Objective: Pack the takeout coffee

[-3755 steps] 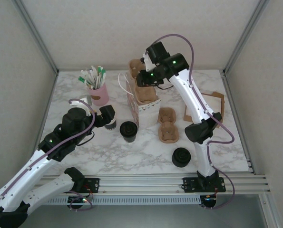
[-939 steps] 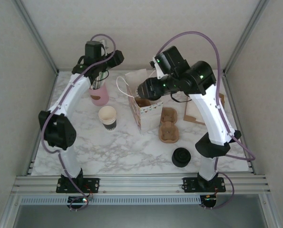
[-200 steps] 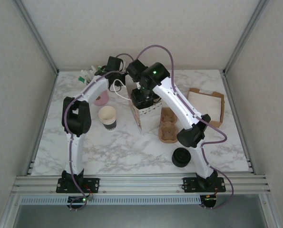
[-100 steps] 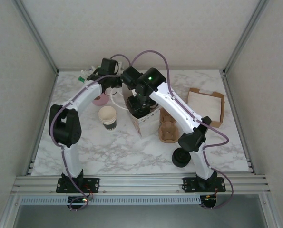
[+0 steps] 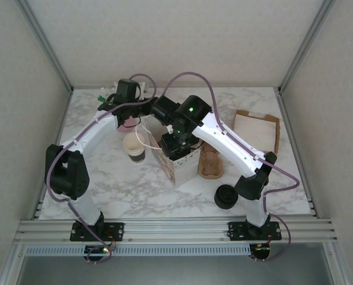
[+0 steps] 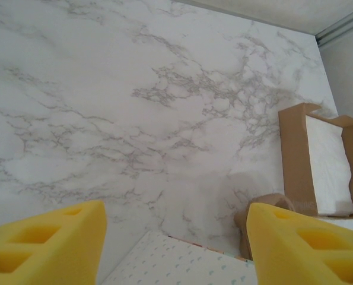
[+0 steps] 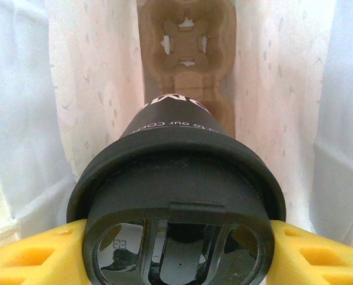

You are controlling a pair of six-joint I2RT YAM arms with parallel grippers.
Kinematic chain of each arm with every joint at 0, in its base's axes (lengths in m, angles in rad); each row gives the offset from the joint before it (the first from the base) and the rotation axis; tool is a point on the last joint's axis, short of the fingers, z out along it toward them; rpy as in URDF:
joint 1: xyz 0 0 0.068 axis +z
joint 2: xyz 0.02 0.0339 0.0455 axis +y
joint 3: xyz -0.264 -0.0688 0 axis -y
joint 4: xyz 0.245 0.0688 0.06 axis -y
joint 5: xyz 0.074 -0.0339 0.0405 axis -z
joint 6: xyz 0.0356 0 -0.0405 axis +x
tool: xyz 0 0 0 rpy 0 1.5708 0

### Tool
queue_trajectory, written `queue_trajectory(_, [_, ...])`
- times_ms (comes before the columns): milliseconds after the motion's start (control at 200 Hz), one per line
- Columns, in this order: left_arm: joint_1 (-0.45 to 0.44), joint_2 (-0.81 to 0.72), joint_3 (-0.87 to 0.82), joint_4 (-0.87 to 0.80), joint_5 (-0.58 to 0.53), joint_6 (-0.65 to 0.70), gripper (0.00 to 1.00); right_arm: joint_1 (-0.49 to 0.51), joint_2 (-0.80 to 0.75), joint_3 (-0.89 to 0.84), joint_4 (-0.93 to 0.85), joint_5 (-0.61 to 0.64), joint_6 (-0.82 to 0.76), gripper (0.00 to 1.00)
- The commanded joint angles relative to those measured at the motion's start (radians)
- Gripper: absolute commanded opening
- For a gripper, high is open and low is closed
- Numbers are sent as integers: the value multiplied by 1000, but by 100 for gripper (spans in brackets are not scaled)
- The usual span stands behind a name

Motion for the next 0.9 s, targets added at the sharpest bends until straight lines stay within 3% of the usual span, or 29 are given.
queue_trajectory(0, [-10,-79,-41,32,-5,-21,65,18,-45,-27,-159,-3,37,64])
queue_trajectory(366, [-1,-243,-176,51,-69,-48,66,19,-53,-24,-191,16,48,65])
queue_trajectory(731, [85,-484,-376,61,-140,-103,67,-16,15,-18,-192,0,27,64])
queue_trajectory(896, [99,-566,-438,41,-119,-122,66,-20,27,-25,-192,-17,28,64])
